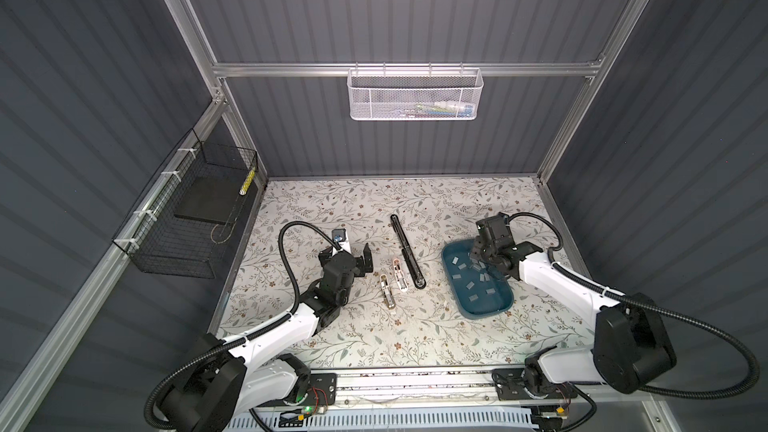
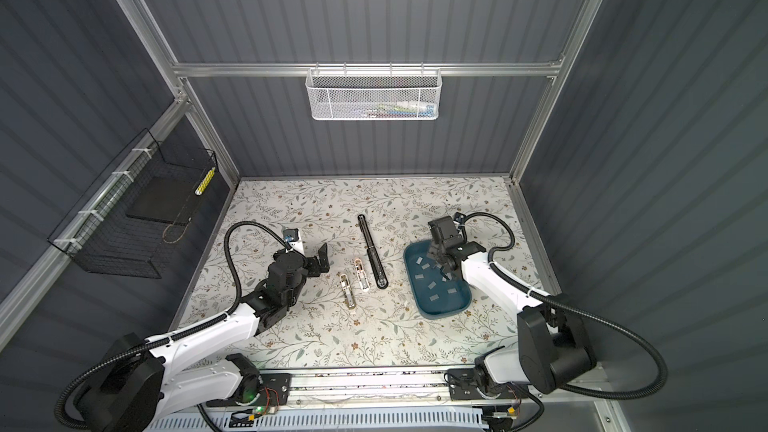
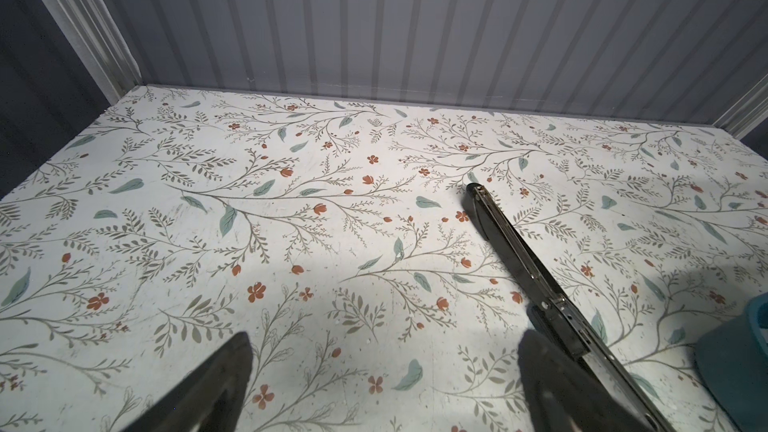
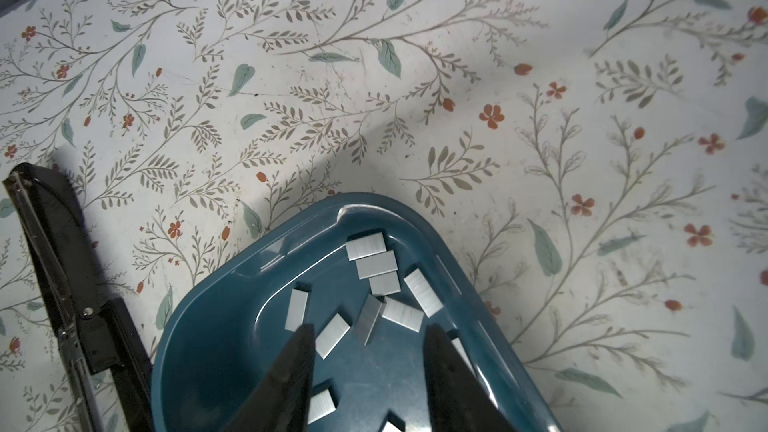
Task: Load the staples into the stapler
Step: 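Move the right gripper back over the teal staple tray, then lower the open right gripper into the tray toward the staple strips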
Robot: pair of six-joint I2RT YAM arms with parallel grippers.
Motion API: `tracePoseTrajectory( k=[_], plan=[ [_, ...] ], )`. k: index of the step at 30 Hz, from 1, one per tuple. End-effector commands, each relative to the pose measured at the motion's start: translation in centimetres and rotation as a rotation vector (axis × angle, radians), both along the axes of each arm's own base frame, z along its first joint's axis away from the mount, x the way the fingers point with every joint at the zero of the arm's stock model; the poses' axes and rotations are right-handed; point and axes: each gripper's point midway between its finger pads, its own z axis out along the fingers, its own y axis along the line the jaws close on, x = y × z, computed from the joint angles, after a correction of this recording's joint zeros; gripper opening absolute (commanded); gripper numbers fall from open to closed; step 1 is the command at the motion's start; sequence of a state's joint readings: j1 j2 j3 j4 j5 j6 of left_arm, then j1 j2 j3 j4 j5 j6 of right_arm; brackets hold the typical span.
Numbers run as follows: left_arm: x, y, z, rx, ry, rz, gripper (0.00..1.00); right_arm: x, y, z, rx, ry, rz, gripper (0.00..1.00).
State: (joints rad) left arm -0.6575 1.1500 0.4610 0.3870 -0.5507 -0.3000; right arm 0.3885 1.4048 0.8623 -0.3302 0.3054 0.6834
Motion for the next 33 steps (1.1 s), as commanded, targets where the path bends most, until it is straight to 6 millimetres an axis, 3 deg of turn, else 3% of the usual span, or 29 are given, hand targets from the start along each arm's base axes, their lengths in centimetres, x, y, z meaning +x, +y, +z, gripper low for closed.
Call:
tracePoseTrajectory(
  k=[1,5,9,23,33],
  plan=[
    [0.3,0.7,0.7,0.006,-0.015,0.041,1.0,-0.3,0.2,-1.8,0.015,0.056,-0.011,0.44],
    [0.3,1.1,0.6,0.025,-0.011,0.061,1.0,0.2,0.7,-3.9,0.004,0.141,-0.002,0.32],
    [0.2,1.1,0.4,0.021,-0.005,0.061,1.0,0.4,1.5,-5.1,0.025,0.182,0.025,0.27],
    [0.3,0.9,0.0,0.016,0.011,0.057,1.0,0.6,1.6,-6.8,0.027,0.236,0.025,0.32],
    [0.3,1.2,0.3,0.031,0.007,0.068,1.0,0.6,2.6,-7.4,0.074,0.251,0.055,0.32]
  ],
)
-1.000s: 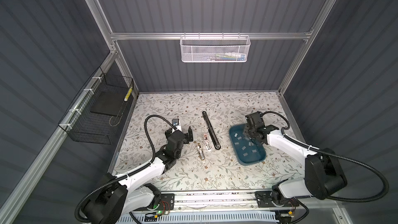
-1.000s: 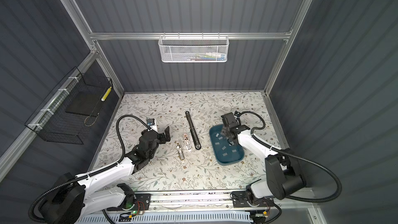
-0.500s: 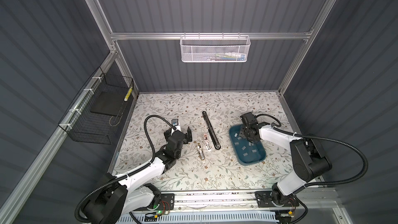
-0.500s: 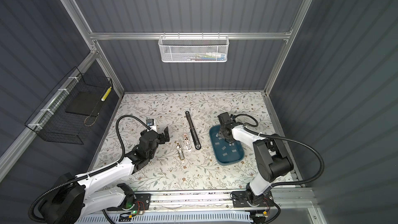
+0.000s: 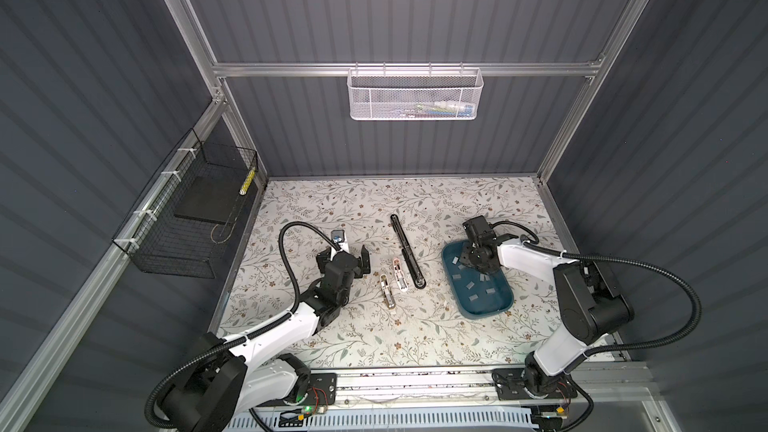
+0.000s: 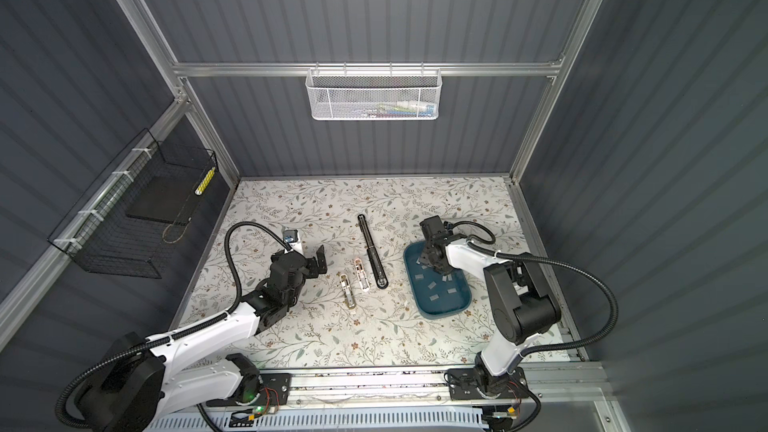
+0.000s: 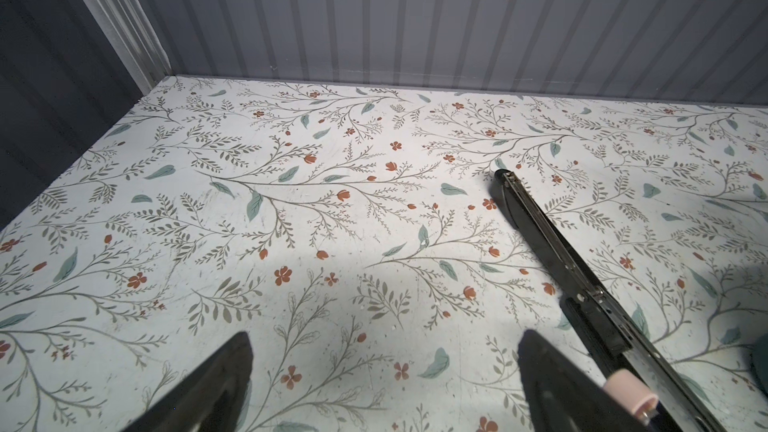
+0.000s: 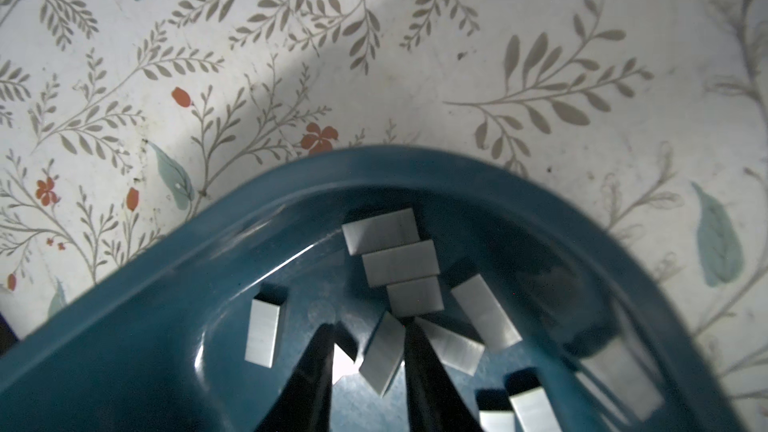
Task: Load the staples into the stapler
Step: 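Lower the open right gripper into the tray toward the staple strips, then close the right gripper on a silver staple strip in the tray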
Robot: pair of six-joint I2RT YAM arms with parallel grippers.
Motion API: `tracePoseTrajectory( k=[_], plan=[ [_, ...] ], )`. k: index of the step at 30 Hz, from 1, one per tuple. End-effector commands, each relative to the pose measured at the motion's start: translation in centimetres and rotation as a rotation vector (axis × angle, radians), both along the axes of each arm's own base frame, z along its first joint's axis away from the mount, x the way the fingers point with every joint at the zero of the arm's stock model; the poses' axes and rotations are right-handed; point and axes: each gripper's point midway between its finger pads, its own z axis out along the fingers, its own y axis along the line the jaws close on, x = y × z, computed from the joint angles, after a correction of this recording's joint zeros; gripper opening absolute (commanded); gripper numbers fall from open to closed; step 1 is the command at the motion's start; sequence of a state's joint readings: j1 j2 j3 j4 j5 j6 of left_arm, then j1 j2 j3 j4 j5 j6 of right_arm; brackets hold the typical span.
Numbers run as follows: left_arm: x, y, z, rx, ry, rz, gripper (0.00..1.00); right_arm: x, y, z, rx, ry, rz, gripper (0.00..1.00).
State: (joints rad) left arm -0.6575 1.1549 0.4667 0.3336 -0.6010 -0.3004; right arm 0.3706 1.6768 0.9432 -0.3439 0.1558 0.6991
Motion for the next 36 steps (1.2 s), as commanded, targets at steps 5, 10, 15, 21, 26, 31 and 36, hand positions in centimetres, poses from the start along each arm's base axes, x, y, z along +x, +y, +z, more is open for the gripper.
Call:
tracePoseTrajectory(
  k=[5,10,15,21,26,31,36],
  plan=[
    [0.6,0.0,0.7,-0.006,-0.007,0.022,1.0,0.2,0.9,-0.7,0.042,0.031,0.022,0.33],
    [0.6,0.5,0.9,0.011,-0.016,0.046,1.0,0.5,0.8,-0.4,0.03,0.023,0.026,0.33],
    [0.5,0.4,0.9,0.001,-0.021,0.033,1.0,0.4,-0.5,1.2,-0.022,-0.034,-0.001,0.37],
    [0.7,0.1,0.8,0.005,-0.003,0.029,1.0,0.0,-1.5,1.2,-0.059,-0.033,-0.031,0.39],
    [0.5,0.6,1.1,0.004,-0.019,0.045,1.0,-0.5,-1.6,0.3,-0.056,-0.005,-0.051,0.41],
    [0.6,0.5,0.8,0.003,-0.016,0.043,1.0,-0.6,-1.1,-0.6,-0.037,0.032,-0.038,0.45],
    [0.7,0.2,0.8,0.011,0.0,0.036,1.0,-0.5,-0.5,-1.2,-0.011,0.042,-0.029,0.48]
  ],
)
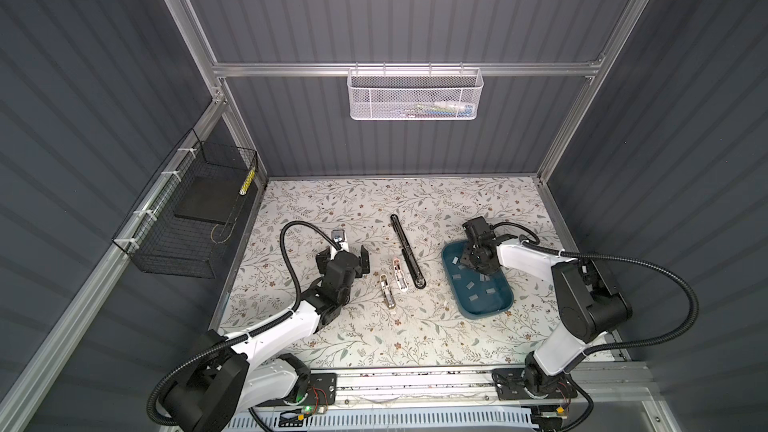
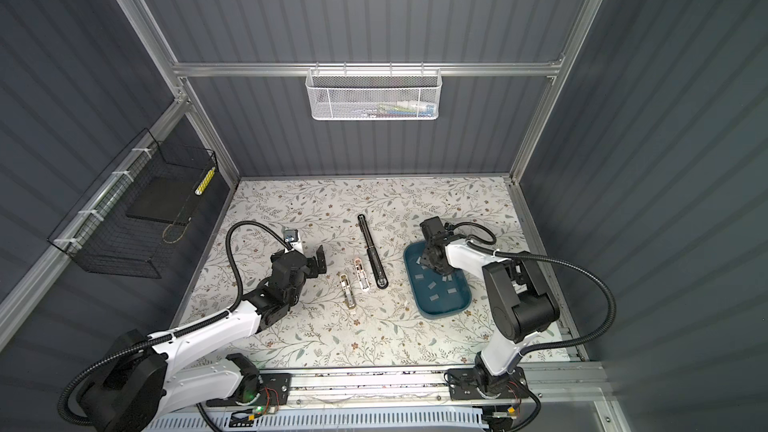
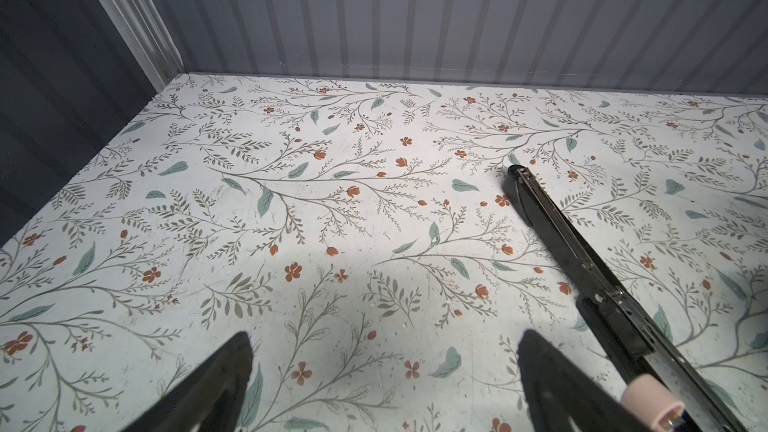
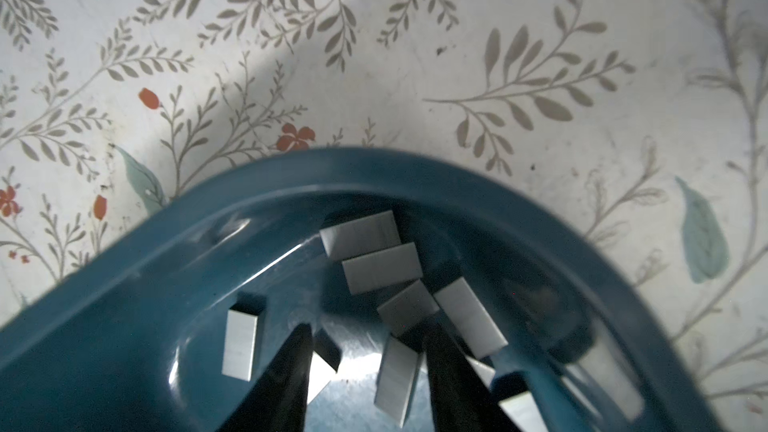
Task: Load the staples into the stapler
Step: 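Close the right gripper on a silver staple strip in the tray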
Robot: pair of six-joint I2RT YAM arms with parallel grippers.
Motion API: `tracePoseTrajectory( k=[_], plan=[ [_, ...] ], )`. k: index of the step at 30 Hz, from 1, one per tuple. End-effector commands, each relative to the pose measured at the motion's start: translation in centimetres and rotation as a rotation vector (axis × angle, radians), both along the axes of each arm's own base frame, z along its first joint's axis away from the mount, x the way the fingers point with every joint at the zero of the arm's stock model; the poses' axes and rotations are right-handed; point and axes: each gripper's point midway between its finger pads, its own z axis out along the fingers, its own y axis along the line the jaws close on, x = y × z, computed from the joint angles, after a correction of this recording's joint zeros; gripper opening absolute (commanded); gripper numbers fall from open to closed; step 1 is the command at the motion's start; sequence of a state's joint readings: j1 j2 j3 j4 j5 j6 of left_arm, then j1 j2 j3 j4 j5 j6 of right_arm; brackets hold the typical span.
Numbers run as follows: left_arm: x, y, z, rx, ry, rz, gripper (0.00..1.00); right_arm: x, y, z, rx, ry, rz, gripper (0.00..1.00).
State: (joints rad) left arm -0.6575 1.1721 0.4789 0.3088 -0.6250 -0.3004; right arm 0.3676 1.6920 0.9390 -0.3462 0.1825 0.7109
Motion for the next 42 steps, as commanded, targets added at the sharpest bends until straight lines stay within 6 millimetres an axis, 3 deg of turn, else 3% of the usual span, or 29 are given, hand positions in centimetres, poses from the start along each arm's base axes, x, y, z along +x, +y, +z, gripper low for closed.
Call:
tracePoseTrajectory(
  k=[1,8,14,20,26,30,42],
  plan=[
    [0.6,0.0,1.2,-0.013,-0.021,0.021,1.0,-0.4,0.3,-0.6,0.022,0.033,0.0,0.48],
    [0.4,0.2,1.4,-0.021,-0.034,0.023,1.0,-0.3,1.0,-0.2,0.062,0.011,0.023,0.32],
    [0.6,0.1,1.4,-0.009,-0.024,0.024,1.0,-0.2,0.7,-0.3,0.039,0.019,0.021,0.36],
    [0.4,0.5,1.7,-0.015,-0.043,0.036,1.0,0.2,-0.2,1.7,-0.011,-0.037,0.031,0.44],
    [0.5,0.0,1.5,-0.024,-0.023,0.019,1.0,-0.1,0.5,3.1,-0.005,-0.078,0.152,0.38],
    [0.4,0.7,1.7,-0.009,-0.036,0.052,1.0,-1.0,0.5,2.5,-0.017,-0.05,0.21,0.3],
    [0.6,0.5,1.4,0.002,-0.024,0.048,1.0,-2.1,0.9,-0.4,-0.033,0.092,0.266,0.28]
  ],
)
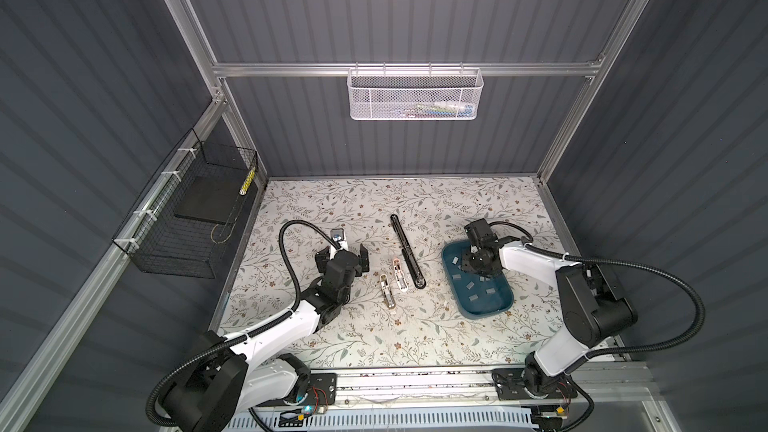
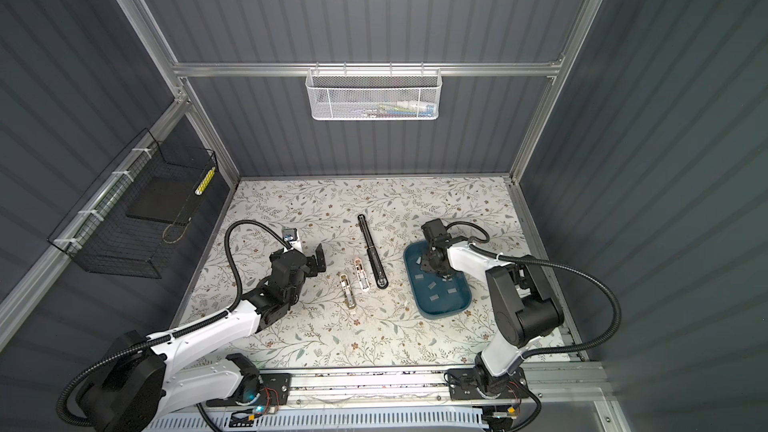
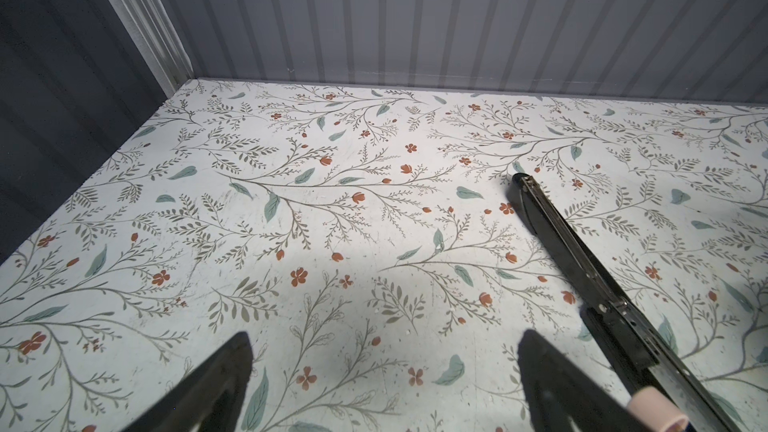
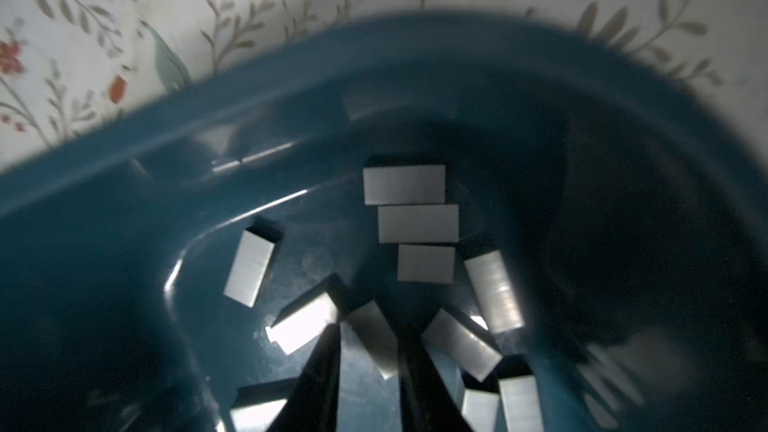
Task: Load the staples into the stapler
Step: 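Close the right gripper on a silver staple strip in the tray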
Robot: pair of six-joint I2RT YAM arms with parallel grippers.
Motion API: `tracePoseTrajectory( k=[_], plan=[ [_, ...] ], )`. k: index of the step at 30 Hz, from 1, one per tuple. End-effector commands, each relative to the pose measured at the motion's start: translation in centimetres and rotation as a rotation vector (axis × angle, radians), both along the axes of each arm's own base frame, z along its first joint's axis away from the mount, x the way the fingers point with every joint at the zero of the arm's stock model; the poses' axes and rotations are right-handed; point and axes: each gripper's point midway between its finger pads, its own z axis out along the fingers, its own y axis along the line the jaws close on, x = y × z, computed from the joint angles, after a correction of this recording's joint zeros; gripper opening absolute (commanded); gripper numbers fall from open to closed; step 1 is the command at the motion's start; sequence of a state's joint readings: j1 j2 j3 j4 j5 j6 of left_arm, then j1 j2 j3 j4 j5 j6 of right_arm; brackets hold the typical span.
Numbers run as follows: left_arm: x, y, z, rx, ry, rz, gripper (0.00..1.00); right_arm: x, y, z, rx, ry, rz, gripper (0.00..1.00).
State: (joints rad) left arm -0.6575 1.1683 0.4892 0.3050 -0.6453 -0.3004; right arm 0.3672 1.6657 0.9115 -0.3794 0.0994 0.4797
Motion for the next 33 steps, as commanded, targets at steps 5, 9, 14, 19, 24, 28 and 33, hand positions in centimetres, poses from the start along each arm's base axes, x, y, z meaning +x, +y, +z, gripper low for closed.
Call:
tracePoseTrajectory(
  k=[5,9,14,19,24,28,33],
  plan=[
    [0.2,0.4,1.2,-0.011,-0.024,0.027,1.0,-0.3,-0.2,-0.1,-0.025,0.039,0.013,0.3],
    [0.3,0.4,1.1,-0.012,-0.019,0.029,1.0,-0.2,-0.2,-0.4,-0.03,0.051,0.013,0.33],
    [0.2,0.5,1.3,-0.006,-0.02,0.032,1.0,-0.1,-0.1,-0.8,-0.036,0.068,0.018,0.32],
    [0.1,0.8,1.5,-0.003,-0.03,0.04,1.0,-0.1,0.1,-1.3,-0.038,0.093,0.022,0.24],
    [0.3,0.4,1.2,-0.005,-0.017,0.03,1.0,-0.2,0.1,-1.2,-0.036,0.09,0.019,0.22],
    [0.3,0.6,1.3,0.003,-0.02,0.038,1.0,0.0,0.1,-1.3,-0.041,0.09,0.016,0.23],
    [0.2,0.8,1.6,-0.001,-0.03,0.043,1.0,0.3,0.1,-1.6,-0.056,0.106,0.013,0.27]
  ],
)
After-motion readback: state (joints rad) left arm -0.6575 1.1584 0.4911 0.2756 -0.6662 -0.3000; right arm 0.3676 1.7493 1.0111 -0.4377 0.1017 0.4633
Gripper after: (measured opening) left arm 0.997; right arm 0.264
